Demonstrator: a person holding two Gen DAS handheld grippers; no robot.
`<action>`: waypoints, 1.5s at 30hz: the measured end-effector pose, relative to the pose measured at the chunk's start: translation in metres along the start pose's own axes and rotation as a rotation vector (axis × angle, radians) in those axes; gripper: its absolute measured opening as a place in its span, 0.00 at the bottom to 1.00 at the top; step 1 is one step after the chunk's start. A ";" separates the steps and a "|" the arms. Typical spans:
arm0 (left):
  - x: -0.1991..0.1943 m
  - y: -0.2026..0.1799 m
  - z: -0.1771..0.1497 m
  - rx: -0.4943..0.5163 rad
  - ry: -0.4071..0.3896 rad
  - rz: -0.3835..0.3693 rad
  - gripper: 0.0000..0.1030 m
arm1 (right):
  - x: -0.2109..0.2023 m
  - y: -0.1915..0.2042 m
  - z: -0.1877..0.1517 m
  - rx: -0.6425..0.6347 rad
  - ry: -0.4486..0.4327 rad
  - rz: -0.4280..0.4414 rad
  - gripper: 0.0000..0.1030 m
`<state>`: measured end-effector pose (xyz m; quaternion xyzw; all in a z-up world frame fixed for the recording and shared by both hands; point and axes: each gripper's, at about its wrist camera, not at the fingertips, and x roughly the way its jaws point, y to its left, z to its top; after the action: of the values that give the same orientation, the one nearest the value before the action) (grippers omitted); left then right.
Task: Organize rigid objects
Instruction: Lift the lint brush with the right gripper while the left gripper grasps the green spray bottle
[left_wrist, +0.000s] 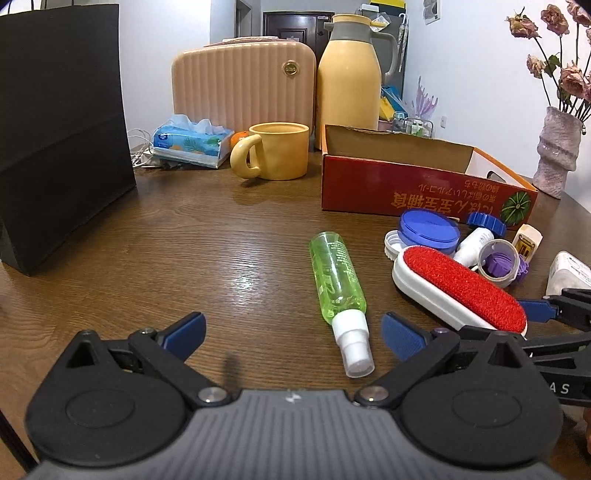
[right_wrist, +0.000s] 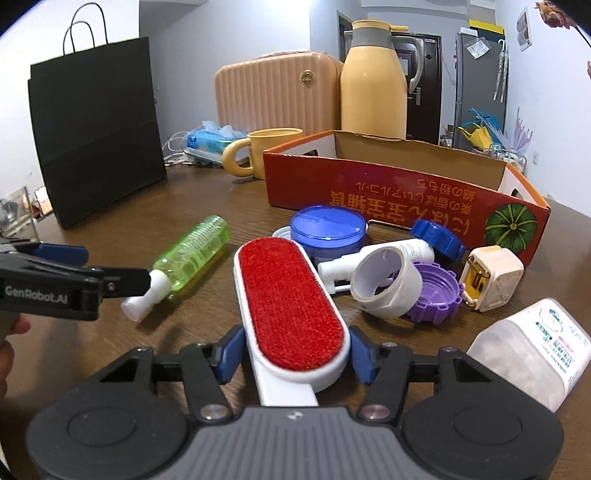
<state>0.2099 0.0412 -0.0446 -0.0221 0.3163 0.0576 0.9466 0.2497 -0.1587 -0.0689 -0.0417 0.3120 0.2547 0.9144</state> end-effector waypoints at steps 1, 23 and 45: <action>-0.001 0.000 0.000 0.000 -0.002 0.001 1.00 | -0.002 0.000 -0.001 0.001 -0.007 0.003 0.57; 0.012 -0.021 0.015 0.025 0.016 0.031 1.00 | -0.051 -0.034 -0.011 0.153 -0.261 -0.088 0.56; 0.056 -0.026 0.024 -0.021 0.078 0.028 0.31 | -0.054 -0.048 -0.012 0.212 -0.326 -0.161 0.56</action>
<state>0.2715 0.0221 -0.0592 -0.0297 0.3524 0.0731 0.9325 0.2298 -0.2267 -0.0508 0.0715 0.1808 0.1501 0.9694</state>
